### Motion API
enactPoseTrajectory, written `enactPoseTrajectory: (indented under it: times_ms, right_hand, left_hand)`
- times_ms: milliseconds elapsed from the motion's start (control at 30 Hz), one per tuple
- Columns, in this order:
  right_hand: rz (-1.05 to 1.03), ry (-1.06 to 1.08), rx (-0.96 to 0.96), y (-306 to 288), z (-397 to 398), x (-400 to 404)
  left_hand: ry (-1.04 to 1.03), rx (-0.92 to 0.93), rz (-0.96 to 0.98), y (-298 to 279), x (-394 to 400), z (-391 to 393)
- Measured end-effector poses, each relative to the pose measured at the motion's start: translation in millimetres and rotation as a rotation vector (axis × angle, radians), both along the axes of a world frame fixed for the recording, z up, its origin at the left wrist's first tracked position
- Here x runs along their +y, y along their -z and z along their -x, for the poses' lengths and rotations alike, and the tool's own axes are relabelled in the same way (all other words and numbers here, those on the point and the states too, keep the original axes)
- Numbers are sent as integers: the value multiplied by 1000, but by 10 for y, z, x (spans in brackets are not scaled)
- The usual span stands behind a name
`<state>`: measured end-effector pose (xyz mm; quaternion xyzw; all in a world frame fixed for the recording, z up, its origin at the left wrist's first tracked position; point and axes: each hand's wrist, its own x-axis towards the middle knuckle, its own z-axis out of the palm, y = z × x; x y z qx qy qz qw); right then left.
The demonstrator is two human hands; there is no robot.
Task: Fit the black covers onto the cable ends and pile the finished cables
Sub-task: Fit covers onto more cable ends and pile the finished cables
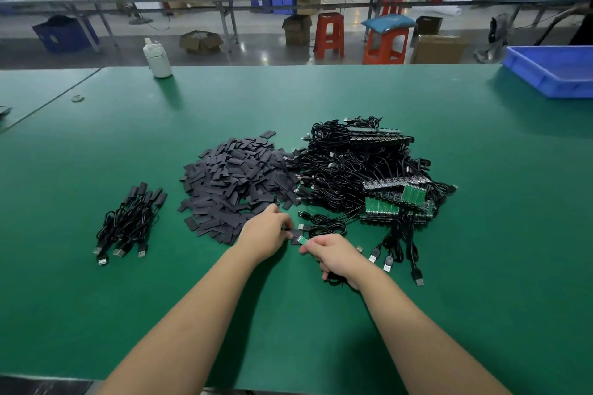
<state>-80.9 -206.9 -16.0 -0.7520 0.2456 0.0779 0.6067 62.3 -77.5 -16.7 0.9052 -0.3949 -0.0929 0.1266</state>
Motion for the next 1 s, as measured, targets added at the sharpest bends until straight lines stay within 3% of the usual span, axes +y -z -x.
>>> enactPoseTrajectory:
  times_ms: [167, 300, 433, 800, 1000]
  right_hand:
    - [-17, -5, -21, -17, 29, 7]
    - [-31, -39, -36, 7, 49, 5]
    - [-70, -66, -39, 21, 38, -21]
    - [-83, -125, -20, 48, 11, -64]
    - [-106, -135, -7, 27, 16, -71]
  left_hand:
    - [-11, -11, 133, -33, 24, 27]
    - [-102, 341, 372, -77, 157, 57]
    - [-59, 599, 401, -81, 319, 155]
    - [-70, 429, 363, 4, 395, 273]
    - [-105, 486, 449, 0, 438, 283]
